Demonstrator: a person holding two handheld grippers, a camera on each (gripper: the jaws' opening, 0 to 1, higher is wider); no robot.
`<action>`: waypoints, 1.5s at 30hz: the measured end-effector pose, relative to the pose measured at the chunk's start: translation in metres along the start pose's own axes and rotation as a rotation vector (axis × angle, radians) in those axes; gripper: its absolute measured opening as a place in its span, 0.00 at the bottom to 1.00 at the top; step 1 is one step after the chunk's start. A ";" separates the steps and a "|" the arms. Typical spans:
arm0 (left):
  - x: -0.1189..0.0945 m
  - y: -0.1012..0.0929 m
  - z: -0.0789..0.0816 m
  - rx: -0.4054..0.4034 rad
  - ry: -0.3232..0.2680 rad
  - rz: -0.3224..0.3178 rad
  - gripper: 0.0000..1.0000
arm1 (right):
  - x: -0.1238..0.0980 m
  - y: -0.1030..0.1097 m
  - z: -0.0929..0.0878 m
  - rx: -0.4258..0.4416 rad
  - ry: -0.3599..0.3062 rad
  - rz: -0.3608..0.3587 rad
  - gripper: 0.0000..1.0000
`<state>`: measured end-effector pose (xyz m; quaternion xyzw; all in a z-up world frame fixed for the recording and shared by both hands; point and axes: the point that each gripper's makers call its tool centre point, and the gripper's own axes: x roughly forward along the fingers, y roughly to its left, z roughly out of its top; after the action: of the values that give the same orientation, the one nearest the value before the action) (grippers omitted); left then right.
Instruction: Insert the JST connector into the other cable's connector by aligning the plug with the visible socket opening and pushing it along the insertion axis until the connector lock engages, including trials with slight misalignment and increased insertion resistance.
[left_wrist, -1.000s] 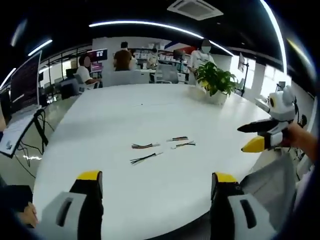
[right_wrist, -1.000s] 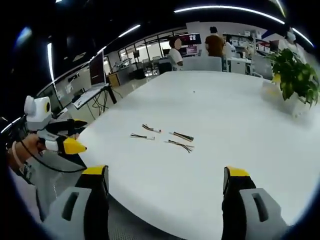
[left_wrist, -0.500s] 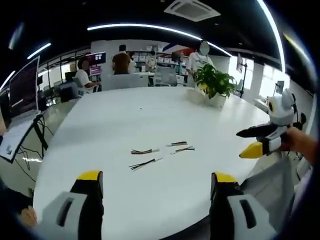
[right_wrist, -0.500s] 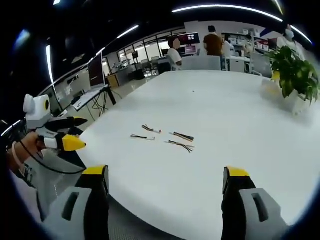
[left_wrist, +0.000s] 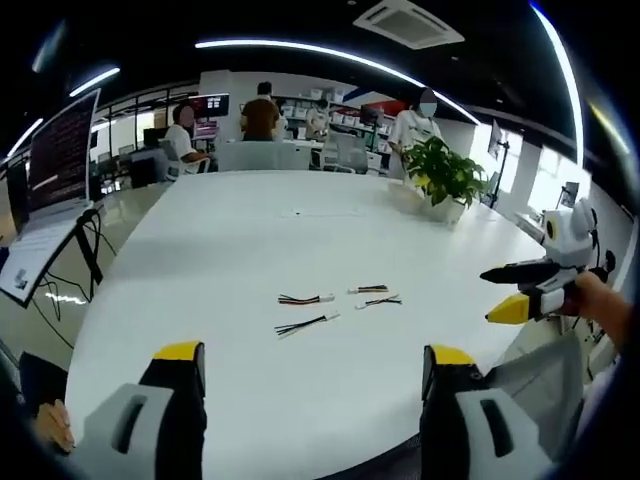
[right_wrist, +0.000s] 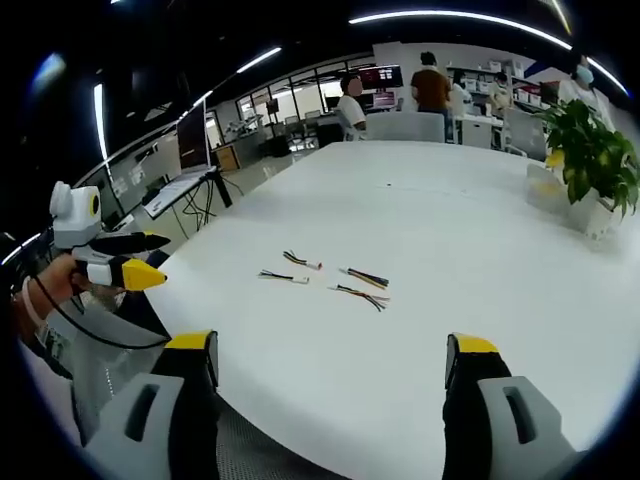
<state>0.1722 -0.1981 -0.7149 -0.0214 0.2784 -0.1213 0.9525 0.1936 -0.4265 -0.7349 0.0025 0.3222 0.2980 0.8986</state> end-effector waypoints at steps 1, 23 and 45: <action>0.001 0.000 -0.001 0.003 0.004 -0.003 0.87 | 0.000 0.000 0.000 0.000 0.000 -0.001 0.92; 0.008 -0.013 -0.012 0.037 0.056 -0.051 0.86 | 0.001 -0.007 -0.003 0.016 0.009 -0.026 0.91; 0.011 -0.013 -0.012 0.038 0.067 -0.065 0.84 | 0.004 -0.007 -0.003 0.036 0.013 -0.033 0.91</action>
<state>0.1717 -0.2130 -0.7289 -0.0081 0.3066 -0.1583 0.9385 0.1984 -0.4308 -0.7415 0.0113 0.3332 0.2771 0.9011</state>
